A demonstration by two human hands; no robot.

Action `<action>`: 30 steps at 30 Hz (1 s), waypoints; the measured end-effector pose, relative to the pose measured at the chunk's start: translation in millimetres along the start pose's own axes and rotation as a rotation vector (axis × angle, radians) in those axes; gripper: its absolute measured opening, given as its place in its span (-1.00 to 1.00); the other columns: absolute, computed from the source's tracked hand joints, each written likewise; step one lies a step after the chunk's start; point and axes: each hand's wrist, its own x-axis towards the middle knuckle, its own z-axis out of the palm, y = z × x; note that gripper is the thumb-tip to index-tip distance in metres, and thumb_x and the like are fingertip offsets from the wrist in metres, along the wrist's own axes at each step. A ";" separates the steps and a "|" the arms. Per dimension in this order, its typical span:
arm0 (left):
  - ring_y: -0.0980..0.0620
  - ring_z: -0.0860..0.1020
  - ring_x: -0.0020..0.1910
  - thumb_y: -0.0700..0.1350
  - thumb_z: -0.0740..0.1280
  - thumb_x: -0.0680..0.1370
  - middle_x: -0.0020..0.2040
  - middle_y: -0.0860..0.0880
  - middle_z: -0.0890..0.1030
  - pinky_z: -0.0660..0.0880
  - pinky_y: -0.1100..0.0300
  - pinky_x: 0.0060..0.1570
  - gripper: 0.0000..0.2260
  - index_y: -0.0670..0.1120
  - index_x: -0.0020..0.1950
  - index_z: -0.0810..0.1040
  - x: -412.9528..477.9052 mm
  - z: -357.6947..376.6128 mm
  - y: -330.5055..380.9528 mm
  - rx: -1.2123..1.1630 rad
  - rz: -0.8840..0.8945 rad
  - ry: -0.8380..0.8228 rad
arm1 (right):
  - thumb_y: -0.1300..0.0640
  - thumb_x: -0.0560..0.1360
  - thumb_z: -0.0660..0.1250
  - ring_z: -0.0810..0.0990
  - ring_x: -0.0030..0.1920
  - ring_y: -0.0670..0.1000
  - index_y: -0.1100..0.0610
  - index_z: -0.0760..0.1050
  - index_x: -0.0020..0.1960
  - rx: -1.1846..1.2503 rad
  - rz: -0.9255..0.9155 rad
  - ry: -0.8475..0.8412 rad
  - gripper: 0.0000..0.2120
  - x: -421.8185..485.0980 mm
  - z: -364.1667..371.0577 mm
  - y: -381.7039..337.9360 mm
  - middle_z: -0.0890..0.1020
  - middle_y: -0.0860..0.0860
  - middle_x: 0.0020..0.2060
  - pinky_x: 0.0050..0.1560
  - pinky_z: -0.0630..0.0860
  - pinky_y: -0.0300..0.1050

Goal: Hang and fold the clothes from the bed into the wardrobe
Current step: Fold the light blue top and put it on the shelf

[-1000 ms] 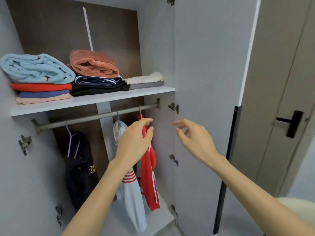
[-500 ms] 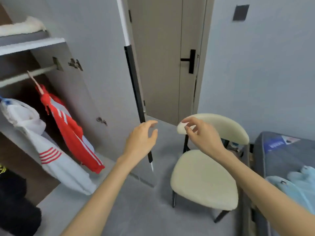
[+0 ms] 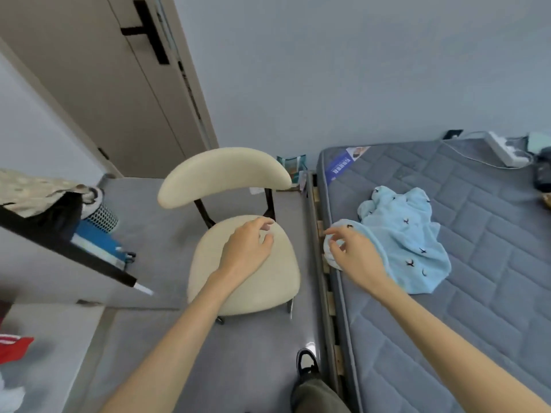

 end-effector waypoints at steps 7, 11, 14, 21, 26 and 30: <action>0.00 0.54 0.13 -0.12 0.22 0.60 0.20 0.01 0.58 0.46 0.10 0.16 -0.70 -0.02 0.33 0.48 80.6 128.3 38.2 -0.007 0.017 -0.283 | 0.16 0.57 0.24 0.56 0.05 0.06 0.10 0.48 0.27 0.022 0.338 -0.051 -0.72 15.8 -10.0 141.7 0.56 0.04 0.20 0.02 0.47 -0.07; -0.04 0.50 0.21 -0.11 0.21 0.60 0.28 -0.02 0.53 0.44 0.06 0.19 -0.67 -0.02 0.38 0.43 117.7 200.1 35.7 0.043 0.029 -0.424 | 0.14 0.57 0.24 0.54 0.11 0.10 0.09 0.41 0.34 0.037 0.523 -0.084 -0.66 35.3 -3.4 210.6 0.47 0.07 0.30 -0.02 0.45 -0.06; -0.02 0.47 0.23 -0.09 0.19 0.61 0.32 -0.01 0.49 0.42 0.11 0.14 -0.65 0.00 0.41 0.38 137.6 249.2 26.3 0.072 0.027 -0.511 | 0.14 0.57 0.26 0.53 0.13 0.11 0.10 0.35 0.39 0.078 0.630 -0.114 -0.61 55.0 12.3 256.2 0.43 0.11 0.33 -0.09 0.37 -0.13; -0.03 0.44 0.28 -0.09 0.19 0.62 0.38 -0.03 0.42 0.39 0.15 0.14 -0.61 -0.01 0.46 0.31 172.9 334.7 -6.0 0.062 -0.003 -0.581 | 0.09 0.56 0.27 0.42 0.31 0.16 0.11 0.18 0.51 0.147 0.773 -0.171 -0.44 108.5 69.7 330.0 0.37 0.14 0.40 0.15 0.43 -0.02; -0.03 0.44 0.27 -0.09 0.17 0.63 0.38 -0.04 0.42 0.40 0.11 0.18 -0.60 0.00 0.48 0.27 184.7 363.9 -29.7 0.045 -0.051 -0.587 | 0.00 0.50 0.38 0.41 0.22 0.21 0.21 0.32 0.32 0.042 0.772 -0.188 -0.50 123.7 109.2 361.5 0.44 0.18 0.21 0.11 0.38 -0.01; -0.01 0.44 0.29 -0.10 0.18 0.63 0.38 -0.02 0.42 0.38 0.12 0.24 -0.57 0.01 0.50 0.24 183.1 366.3 -40.0 -0.006 -0.094 -0.570 | 0.14 0.58 0.24 0.47 -0.08 0.12 0.21 0.37 -0.11 0.081 0.685 -0.175 -0.85 123.6 114.9 359.0 0.49 0.16 -0.11 -0.22 0.30 -0.13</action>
